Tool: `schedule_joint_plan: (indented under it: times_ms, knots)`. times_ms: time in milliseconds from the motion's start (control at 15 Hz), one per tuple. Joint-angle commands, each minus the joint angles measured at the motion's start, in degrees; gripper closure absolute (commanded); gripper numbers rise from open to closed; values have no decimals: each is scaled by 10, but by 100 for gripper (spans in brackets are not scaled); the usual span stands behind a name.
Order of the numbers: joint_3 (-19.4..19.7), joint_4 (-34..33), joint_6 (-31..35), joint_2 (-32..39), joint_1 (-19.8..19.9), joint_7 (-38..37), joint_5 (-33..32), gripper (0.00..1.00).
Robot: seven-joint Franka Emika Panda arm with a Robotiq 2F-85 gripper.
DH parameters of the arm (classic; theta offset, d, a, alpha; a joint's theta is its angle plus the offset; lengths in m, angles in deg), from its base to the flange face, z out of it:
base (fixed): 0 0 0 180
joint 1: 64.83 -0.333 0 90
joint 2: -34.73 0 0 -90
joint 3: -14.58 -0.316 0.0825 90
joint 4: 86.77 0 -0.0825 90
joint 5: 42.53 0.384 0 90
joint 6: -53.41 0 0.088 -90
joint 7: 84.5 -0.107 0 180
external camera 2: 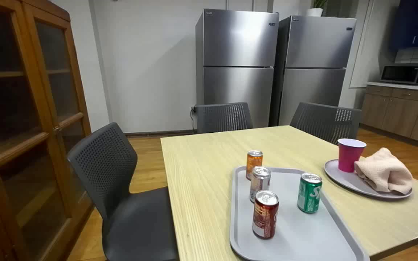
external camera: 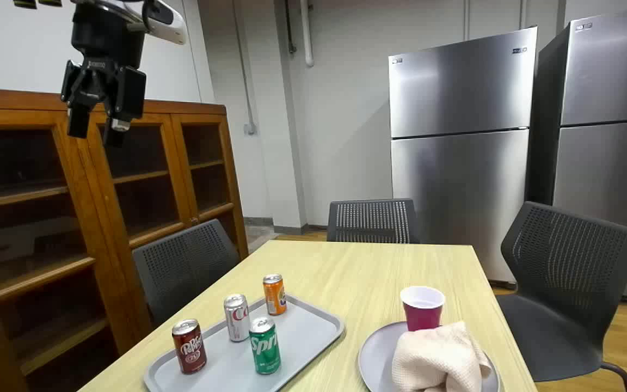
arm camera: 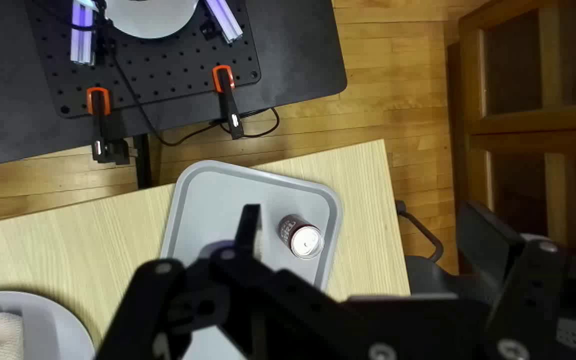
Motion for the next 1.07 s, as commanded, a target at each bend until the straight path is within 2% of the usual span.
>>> schedule_joint_plan:
  times_ms: [0, 333, 1000]
  knots:
    - [-10, -2, -3, 1, 15, 7, 5, 0]
    - [-16, 9, 22, 1, 20, 3, -1, 0]
    - [-11, 54, 175, 27, 35, 8, -39, 0]
